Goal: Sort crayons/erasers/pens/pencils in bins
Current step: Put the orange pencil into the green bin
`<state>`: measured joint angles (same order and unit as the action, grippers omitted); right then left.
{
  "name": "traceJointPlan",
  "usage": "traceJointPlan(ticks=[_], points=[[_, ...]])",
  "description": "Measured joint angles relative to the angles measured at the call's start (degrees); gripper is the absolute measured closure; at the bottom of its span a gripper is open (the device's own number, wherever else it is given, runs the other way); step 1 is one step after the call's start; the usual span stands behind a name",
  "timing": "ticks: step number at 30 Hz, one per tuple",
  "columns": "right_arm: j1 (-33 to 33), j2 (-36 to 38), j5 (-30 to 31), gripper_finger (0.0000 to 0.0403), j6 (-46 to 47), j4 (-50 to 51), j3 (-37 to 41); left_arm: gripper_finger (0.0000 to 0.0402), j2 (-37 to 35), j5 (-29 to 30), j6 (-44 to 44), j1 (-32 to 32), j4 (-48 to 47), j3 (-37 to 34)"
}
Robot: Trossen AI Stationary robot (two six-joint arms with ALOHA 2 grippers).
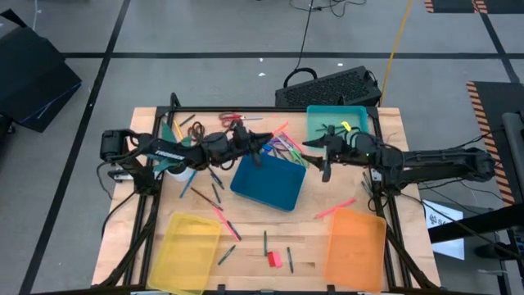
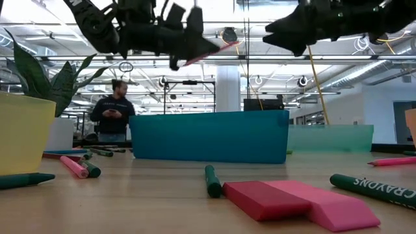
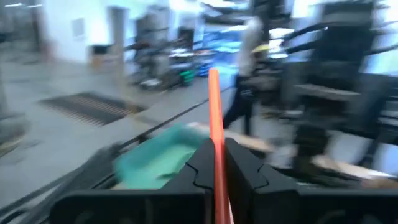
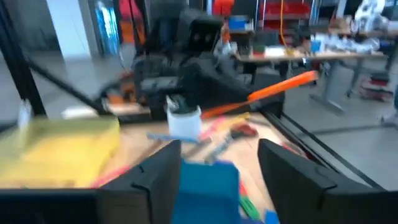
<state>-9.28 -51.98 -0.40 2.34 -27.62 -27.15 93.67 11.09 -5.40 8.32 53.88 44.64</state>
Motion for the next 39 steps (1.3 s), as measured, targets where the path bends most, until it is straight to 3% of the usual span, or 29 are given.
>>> traceJointPlan(ticks=[6,9,13,23,30,39], points=[[0.04,-8.45,-2.38,0.0135,6.58,-18.65,1.02,0.0371,0.00,-7.79,4.13,-3.17,7.36,1.10],[0.17,-13.66,-3.63,0.0128,8.47,-27.65,1.04,0.0372,0.00,-8.13,6.53,-4.83,6.61,3.68],[0.83,-18.51,-9.78,0.0131,11.37,-40.25,0.23,0.0382,0.00,-8.74,8.91,-6.57,4.11,6.31],[3.99,-23.31,-11.60,0.0141,6.75,-42.23,-7.58,0.0365,-0.02,-8.67,10.33,-7.57,3.17,8.33],[4.14,-23.29,-11.07,0.0211,4.46,-42.15,-7.94,0.0382,-0.02,-8.67,10.90,-8.51,3.31,8.33],[4.15,-23.27,-9.99,0.0378,3.60,-42.02,-7.94,0.0370,-0.02,-8.40,10.76,-8.85,3.70,8.33]])
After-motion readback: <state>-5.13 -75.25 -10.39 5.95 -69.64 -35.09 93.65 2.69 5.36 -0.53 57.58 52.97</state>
